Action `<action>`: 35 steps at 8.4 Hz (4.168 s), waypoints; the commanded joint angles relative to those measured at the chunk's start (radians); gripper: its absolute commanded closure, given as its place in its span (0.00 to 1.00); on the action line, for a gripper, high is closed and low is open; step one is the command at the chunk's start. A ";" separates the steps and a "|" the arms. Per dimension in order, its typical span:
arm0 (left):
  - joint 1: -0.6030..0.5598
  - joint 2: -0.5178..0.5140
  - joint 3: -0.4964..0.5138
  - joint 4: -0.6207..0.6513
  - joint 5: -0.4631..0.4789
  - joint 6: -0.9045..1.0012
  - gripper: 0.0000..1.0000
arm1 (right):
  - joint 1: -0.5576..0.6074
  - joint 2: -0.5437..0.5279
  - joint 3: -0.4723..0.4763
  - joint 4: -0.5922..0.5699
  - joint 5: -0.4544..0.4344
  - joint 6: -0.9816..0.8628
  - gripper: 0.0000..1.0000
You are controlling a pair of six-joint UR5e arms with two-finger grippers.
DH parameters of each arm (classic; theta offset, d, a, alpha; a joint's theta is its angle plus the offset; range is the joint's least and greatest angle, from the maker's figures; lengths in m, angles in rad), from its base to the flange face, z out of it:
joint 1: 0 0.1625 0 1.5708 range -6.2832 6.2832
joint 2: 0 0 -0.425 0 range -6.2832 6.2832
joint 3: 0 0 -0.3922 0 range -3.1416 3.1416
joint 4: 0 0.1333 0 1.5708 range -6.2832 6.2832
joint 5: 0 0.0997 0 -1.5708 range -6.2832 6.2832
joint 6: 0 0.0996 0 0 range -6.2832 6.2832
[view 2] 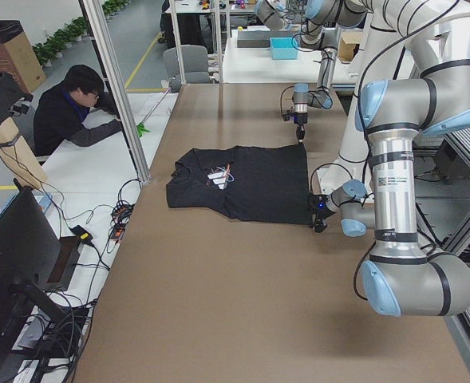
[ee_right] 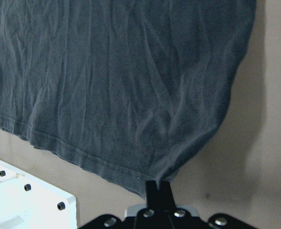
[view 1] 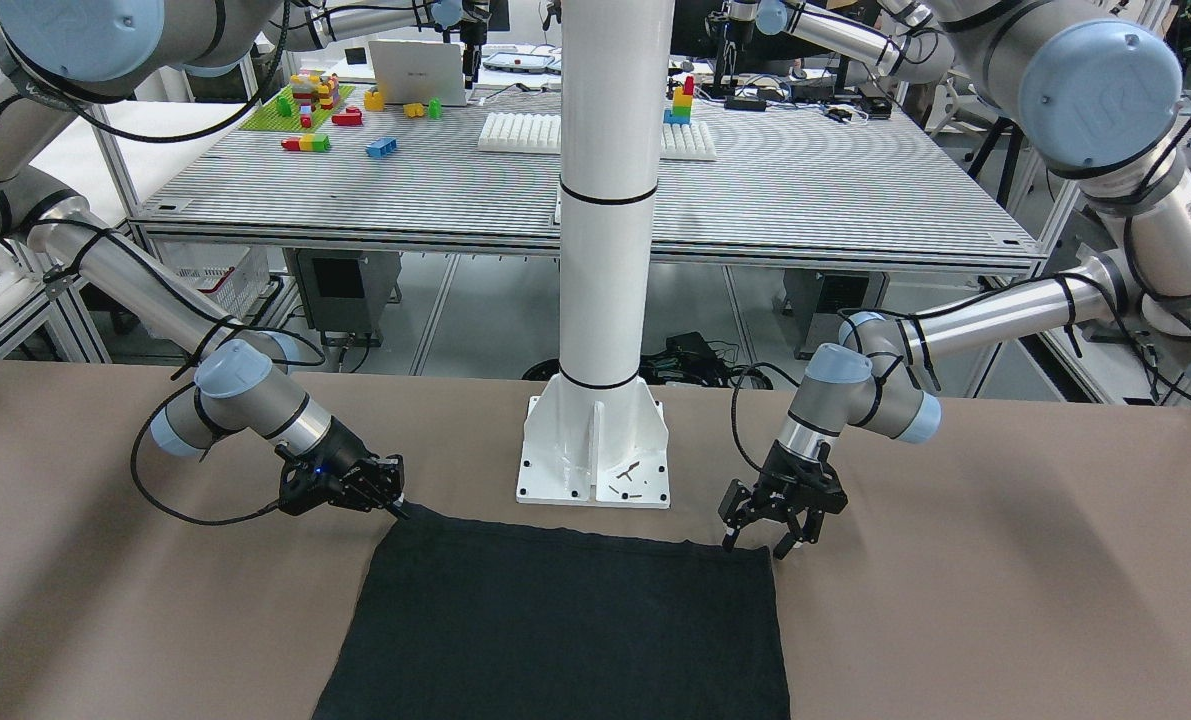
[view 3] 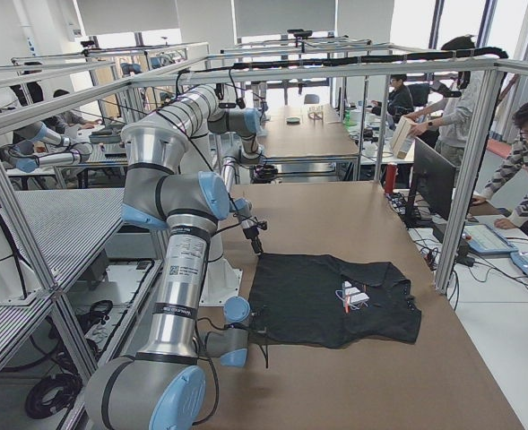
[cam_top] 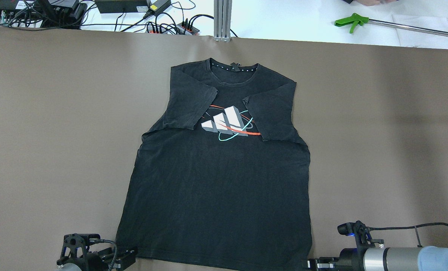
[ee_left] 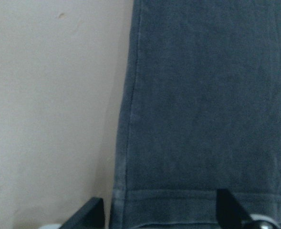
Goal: Fold clothes
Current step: 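Grasp the hem corners nearest the robot with both grippers, then lift the hem and fold it toward the collar with both grippers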
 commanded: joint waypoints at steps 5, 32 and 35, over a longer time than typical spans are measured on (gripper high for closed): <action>-0.018 -0.013 -0.076 -0.001 -0.065 0.005 1.00 | 0.001 0.002 0.011 0.002 0.002 0.000 1.00; -0.801 -0.558 0.256 0.071 -0.693 0.055 1.00 | 0.722 0.374 -0.187 -0.164 0.346 -0.022 1.00; -0.834 -0.590 0.426 -0.031 -0.684 0.063 1.00 | 0.724 0.393 -0.287 -0.164 0.254 -0.078 1.00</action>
